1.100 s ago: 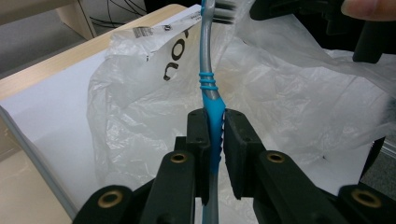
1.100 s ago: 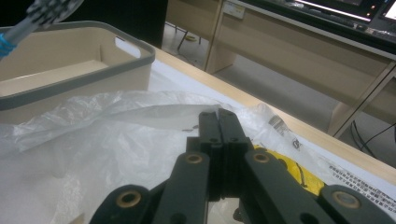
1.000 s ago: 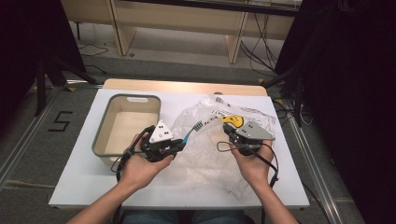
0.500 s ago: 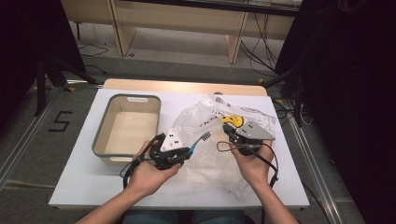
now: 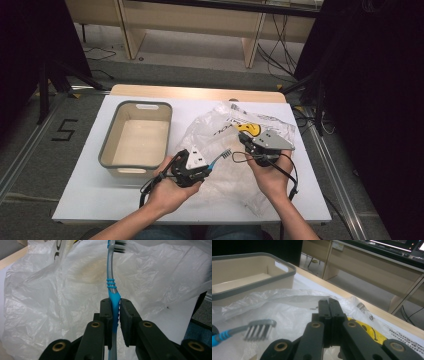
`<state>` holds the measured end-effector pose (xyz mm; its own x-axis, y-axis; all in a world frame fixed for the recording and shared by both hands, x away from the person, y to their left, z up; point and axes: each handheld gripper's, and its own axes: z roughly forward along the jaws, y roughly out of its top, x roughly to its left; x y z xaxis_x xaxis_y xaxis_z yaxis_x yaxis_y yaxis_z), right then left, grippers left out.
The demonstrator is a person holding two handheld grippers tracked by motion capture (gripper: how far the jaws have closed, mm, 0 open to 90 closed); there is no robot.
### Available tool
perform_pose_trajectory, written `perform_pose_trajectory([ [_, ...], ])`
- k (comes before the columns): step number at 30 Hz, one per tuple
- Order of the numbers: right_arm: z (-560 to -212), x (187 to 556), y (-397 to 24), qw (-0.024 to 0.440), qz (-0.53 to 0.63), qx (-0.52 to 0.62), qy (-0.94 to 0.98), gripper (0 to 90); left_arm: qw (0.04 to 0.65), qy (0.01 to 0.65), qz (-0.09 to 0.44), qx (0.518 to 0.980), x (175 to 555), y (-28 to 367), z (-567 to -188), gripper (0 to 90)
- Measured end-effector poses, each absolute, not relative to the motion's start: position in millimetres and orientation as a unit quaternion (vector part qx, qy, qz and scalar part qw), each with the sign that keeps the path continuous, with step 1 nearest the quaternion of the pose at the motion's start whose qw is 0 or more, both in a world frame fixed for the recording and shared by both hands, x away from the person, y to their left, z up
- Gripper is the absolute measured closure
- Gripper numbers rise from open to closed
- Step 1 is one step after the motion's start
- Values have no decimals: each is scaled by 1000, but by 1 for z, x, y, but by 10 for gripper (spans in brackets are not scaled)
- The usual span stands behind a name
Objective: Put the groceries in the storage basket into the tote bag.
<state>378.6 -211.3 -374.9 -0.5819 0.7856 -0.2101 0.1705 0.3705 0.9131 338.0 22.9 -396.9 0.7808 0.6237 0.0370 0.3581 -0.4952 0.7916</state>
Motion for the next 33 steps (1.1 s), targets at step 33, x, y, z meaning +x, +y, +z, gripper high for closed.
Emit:
perform_pose_trajectory([
  [33, -375, 378, -209, 330, 467, 311, 759, 900, 372, 302, 170, 861, 359, -2, -411, 803],
])
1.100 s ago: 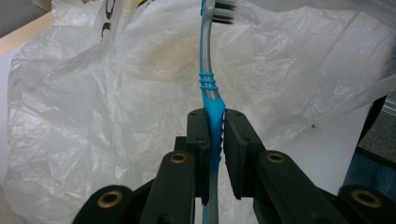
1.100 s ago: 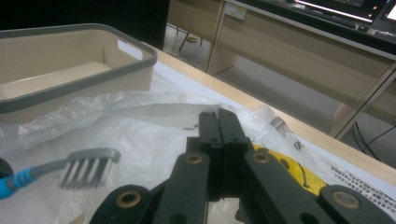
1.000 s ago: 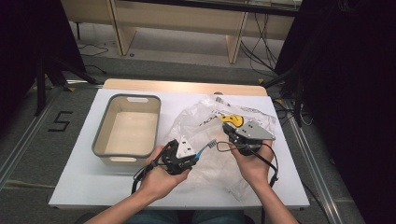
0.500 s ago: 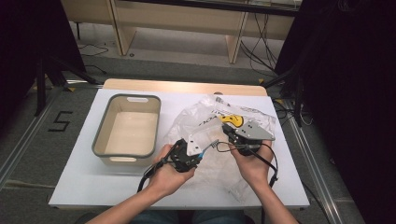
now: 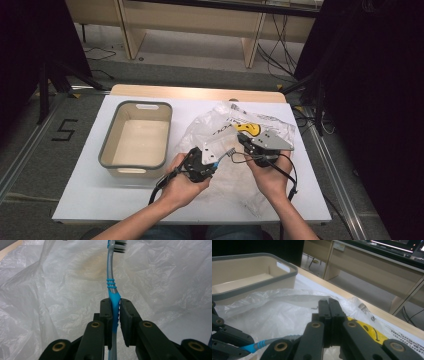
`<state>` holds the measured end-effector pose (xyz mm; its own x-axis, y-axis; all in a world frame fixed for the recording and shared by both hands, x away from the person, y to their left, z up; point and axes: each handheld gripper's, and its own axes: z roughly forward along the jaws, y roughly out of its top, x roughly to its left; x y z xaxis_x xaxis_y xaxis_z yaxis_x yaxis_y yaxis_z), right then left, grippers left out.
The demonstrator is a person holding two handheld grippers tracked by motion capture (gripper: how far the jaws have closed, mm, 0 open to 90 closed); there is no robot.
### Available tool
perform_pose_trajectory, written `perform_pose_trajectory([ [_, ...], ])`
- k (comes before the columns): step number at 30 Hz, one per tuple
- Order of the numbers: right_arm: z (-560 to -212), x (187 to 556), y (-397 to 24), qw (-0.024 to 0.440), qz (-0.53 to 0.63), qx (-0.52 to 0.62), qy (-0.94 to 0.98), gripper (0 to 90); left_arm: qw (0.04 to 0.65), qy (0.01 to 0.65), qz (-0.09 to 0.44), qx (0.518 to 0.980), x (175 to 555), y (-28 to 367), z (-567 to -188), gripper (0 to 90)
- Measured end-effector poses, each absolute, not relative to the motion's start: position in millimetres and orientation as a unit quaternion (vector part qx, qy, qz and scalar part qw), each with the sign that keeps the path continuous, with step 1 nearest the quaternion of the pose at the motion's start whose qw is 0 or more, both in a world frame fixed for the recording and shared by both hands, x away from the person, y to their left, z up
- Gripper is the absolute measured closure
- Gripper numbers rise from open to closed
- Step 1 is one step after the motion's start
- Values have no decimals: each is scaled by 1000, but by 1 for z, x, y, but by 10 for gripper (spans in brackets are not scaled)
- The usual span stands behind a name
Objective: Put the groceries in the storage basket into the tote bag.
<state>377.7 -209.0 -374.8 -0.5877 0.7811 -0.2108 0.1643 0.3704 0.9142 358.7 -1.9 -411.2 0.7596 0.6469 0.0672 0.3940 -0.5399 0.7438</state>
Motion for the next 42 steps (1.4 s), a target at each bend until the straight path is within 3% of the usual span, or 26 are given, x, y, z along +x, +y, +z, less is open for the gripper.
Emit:
perform_pose_trajectory([
  [42, -374, 377, -208, 325, 471, 307, 761, 900, 358, 333, 173, 855, 385, -22, -423, 803],
])
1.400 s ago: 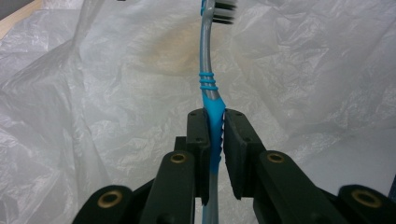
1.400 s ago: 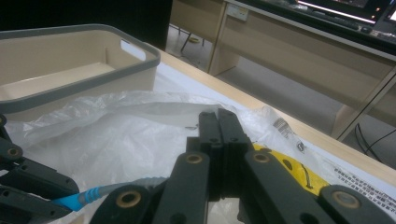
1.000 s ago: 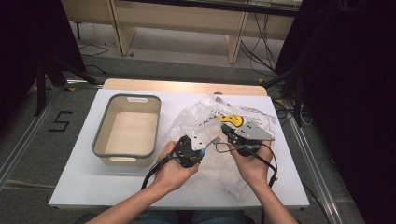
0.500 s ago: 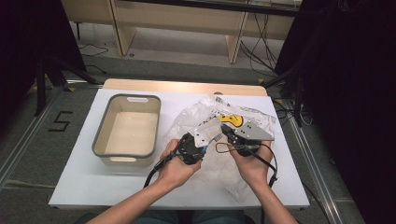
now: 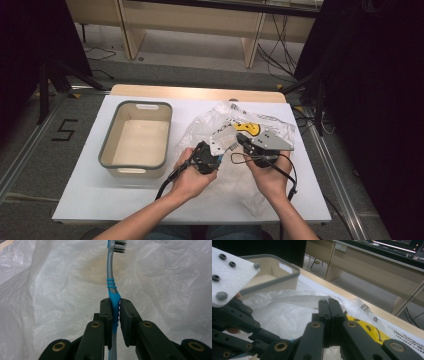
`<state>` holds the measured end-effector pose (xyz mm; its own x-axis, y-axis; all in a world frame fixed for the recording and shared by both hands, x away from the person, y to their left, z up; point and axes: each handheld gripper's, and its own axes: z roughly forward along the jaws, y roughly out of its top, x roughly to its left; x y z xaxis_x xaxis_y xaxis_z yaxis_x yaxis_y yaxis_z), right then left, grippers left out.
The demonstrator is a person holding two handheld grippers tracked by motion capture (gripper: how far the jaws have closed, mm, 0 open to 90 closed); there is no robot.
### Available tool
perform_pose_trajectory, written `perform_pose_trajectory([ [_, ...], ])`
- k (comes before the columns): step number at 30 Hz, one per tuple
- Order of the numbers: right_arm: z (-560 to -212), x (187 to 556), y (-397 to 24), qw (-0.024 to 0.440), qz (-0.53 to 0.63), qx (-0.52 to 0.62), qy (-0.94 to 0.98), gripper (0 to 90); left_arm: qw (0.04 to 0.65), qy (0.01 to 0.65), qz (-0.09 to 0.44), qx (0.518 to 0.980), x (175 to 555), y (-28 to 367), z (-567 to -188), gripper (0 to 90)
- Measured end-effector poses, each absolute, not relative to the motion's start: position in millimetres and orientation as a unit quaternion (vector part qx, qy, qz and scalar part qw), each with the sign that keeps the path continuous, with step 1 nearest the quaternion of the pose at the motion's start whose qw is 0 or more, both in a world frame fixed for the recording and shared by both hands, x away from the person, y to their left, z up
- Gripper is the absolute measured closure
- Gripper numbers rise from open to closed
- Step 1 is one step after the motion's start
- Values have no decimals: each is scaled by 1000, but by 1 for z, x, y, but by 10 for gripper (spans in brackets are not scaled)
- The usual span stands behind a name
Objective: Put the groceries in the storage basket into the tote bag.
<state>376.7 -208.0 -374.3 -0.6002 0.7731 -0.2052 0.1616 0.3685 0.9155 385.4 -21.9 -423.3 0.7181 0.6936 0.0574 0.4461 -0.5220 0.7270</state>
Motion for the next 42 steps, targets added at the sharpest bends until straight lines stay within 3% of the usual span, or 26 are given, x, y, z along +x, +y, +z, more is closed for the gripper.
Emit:
perform_pose_trajectory([
  [40, -377, 379, -209, 319, 469, 313, 762, 900, 353, 358, 184, 845, 413, -45, -434, 804],
  [41, -377, 379, -209, 319, 469, 313, 762, 900, 357, 354, 186, 844, 413, -45, -433, 889],
  [42, -377, 379, -209, 319, 469, 313, 762, 900, 359, 356, 189, 842, 414, -46, -433, 892],
])
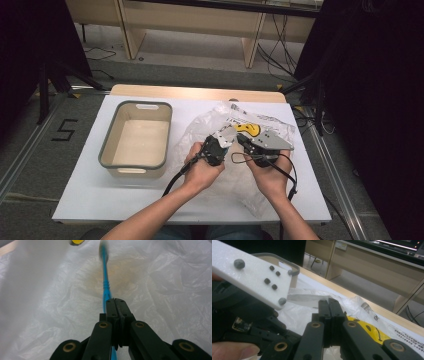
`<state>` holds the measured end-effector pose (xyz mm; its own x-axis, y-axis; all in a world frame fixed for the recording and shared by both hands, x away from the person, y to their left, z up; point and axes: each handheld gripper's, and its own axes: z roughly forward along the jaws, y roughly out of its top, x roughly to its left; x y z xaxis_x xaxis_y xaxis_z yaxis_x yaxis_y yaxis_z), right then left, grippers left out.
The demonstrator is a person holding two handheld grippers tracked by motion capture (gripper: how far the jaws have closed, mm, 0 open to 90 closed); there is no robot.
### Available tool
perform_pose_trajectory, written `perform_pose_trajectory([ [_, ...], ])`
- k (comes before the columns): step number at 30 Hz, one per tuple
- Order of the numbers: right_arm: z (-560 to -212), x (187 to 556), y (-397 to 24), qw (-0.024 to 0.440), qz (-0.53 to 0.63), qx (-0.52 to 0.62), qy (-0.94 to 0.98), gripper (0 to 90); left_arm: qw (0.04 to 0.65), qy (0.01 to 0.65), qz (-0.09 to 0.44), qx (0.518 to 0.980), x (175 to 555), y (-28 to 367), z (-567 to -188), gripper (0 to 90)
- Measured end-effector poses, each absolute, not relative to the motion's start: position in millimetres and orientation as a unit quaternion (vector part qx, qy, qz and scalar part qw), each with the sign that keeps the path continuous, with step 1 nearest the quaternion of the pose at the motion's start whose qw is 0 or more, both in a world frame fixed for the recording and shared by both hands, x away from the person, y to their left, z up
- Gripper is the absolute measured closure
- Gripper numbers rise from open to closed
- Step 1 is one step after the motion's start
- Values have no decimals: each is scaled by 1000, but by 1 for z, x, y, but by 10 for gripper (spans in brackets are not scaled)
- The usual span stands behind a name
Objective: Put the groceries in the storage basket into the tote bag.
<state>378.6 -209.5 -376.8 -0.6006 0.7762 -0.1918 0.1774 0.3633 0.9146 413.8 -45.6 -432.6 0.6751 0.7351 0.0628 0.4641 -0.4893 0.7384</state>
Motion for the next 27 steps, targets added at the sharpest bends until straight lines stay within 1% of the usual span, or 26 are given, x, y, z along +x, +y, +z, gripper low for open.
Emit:
perform_pose_trajectory([
  [3, -377, 379, -210, 319, 470, 313, 761, 900, 356, 353, 192, 843, 416, -47, -433, 890],
  [7, -378, 379, -211, 321, 469, 313, 761, 900, 362, 349, 198, 842, 413, -46, -432, 816],
  [11, -379, 379, -212, 318, 468, 315, 762, 900, 376, 332, 192, 844, 401, -43, -423, 798],
  [17, -384, 378, -214, 306, 458, 317, 772, 900, 394, 315, 179, 845, 377, -22, -407, 733],
  [22, -395, 375, -215, 278, 439, 314, 795, 900, 414, 324, 163, 835, 360, 4, -398, 650],
  [27, -411, 373, -220, 240, 420, 324, 813, 900, 433, 335, 163, 821, 347, 27, -388, 562],
])
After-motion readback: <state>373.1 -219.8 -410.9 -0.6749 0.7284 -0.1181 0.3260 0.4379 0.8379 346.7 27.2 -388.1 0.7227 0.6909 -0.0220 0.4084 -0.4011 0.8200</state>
